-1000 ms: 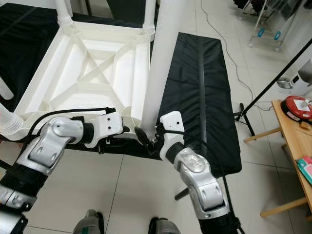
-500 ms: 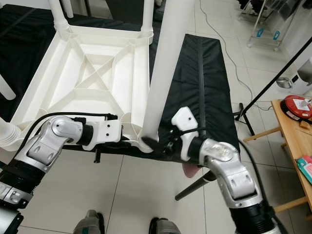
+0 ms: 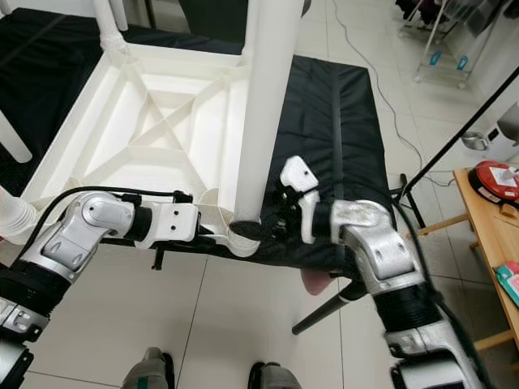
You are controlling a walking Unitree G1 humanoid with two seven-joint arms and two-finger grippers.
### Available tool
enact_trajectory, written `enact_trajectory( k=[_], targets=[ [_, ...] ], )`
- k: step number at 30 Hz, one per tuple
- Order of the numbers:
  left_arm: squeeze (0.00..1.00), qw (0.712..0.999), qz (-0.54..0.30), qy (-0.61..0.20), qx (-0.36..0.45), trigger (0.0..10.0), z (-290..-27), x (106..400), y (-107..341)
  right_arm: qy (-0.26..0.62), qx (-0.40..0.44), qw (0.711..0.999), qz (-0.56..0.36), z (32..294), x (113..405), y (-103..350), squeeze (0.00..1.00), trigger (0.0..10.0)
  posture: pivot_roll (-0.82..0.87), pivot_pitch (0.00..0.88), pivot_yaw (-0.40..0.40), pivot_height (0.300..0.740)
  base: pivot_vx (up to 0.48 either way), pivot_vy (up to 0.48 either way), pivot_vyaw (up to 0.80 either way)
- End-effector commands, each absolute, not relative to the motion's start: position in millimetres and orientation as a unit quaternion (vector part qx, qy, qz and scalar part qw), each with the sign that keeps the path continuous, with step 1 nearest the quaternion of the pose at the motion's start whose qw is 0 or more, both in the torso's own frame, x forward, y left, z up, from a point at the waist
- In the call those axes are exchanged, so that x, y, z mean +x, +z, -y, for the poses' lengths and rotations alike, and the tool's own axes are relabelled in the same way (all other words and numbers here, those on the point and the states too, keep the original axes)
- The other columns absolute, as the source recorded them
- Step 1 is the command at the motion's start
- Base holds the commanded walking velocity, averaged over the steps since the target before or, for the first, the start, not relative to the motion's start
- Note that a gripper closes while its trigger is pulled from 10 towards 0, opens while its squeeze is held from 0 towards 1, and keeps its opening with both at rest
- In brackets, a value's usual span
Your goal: Building children table
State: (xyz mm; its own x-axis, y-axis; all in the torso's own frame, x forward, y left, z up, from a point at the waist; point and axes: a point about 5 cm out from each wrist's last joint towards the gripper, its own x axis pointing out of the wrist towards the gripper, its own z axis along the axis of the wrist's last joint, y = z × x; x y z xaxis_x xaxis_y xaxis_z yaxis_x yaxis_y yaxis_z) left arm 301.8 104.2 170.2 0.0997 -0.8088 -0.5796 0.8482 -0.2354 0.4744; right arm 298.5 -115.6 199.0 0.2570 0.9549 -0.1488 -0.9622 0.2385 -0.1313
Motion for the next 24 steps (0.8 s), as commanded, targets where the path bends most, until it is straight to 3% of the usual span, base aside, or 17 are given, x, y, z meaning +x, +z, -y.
enact_trajectory(
  k=[1, 6, 7, 8, 9, 14, 16, 17, 20, 23, 24],
  targets=[
    [0.00, 0.581, 0.046, -0.702, 0.410, 0.0, -86.3, 292.0, 182.9, 0.610, -0.093, 0.787, -0.020, 114.9, 301.1, 200.9, 0.00, 10.0, 0.18, 0.144, -0.083, 0.740, 0.000, 0.000, 0.00],
    [0.00, 0.583, 0.053, -0.700, 0.409, 0.0, -84.6, 294.2, 184.5, 0.622, -0.078, 0.779, -0.017, 104.4, 306.1, 199.6, 0.00, 10.0, 0.18, 0.146, -0.084, 0.740, 0.000, 0.000, 0.00],
    [0.00, 0.585, 0.056, -0.699, 0.408, 0.0, -83.8, 295.1, 184.9, 0.624, -0.079, 0.777, -0.017, 101.1, 306.7, 197.7, 0.00, 4.9, 0.18, 0.146, -0.084, 0.740, 0.000, 0.000, 0.00],
    [0.00, 0.585, 0.056, -0.699, 0.408, 0.0, -83.8, 295.1, 184.9, 0.624, -0.079, 0.777, -0.017, 101.1, 306.7, 197.7, 0.00, 4.9, 0.18, 0.146, -0.084, 0.740, 0.000, 0.000, 0.00],
    [0.00, 0.585, 0.057, -0.699, 0.407, 0.0, -83.4, 295.6, 185.1, 0.623, -0.092, 0.776, -0.020, 100.1, 306.4, 193.5, 0.00, 0.0, 0.18, 0.146, -0.084, 0.740, 0.000, 0.000, 0.00],
    [0.00, 0.585, 0.061, -0.699, 0.406, 0.0, -82.3, 298.2, 186.0, 0.584, -0.131, 0.800, -0.037, 103.6, 312.2, 181.5, 0.00, 0.0, 0.18, 0.146, -0.084, 0.740, 0.000, 0.000, 0.00],
    [0.00, 0.590, 0.075, -0.693, 0.408, 0.0, -76.9, 303.2, 190.6, 0.489, -0.166, 0.855, -0.048, 112.5, 323.1, 170.5, 0.00, 0.0, 0.17, 0.156, -0.079, 0.740, 0.000, 0.000, 0.00],
    [0.00, 0.590, 0.075, -0.693, 0.408, 0.0, -76.9, 303.2, 190.6, 0.489, -0.166, 0.855, -0.048, 112.5, 323.1, 170.5, 0.00, 0.0, 0.17, 0.156, -0.079, 0.740, 0.000, 0.000, 0.00],
    [0.00, 0.591, 0.090, -0.689, 0.409, 0.0, -70.0, 306.9, 195.1, 0.363, -0.169, 0.915, -0.056, 124.0, 328.1, 159.8, 0.00, 0.0, 0.16, 0.161, -0.080, 0.740, 0.000, 0.000, 0.00],
    [0.00, 0.591, 0.091, -0.690, 0.409, 0.0, -69.0, 307.2, 195.6, 0.334, -0.166, 0.926, -0.059, 126.5, 327.8, 157.4, 0.00, 0.0, 0.16, 0.161, -0.080, 0.740, 0.000, 0.000, 0.00],
    [0.00, 0.588, 0.094, -0.692, 0.408, 0.0, -67.3, 307.2, 196.0, 0.282, -0.151, 0.945, -0.061, 128.7, 324.2, 153.4, 0.00, 0.0, 0.16, 0.163, -0.080, 0.740, 0.000, 0.000, 0.00]
  ],
)
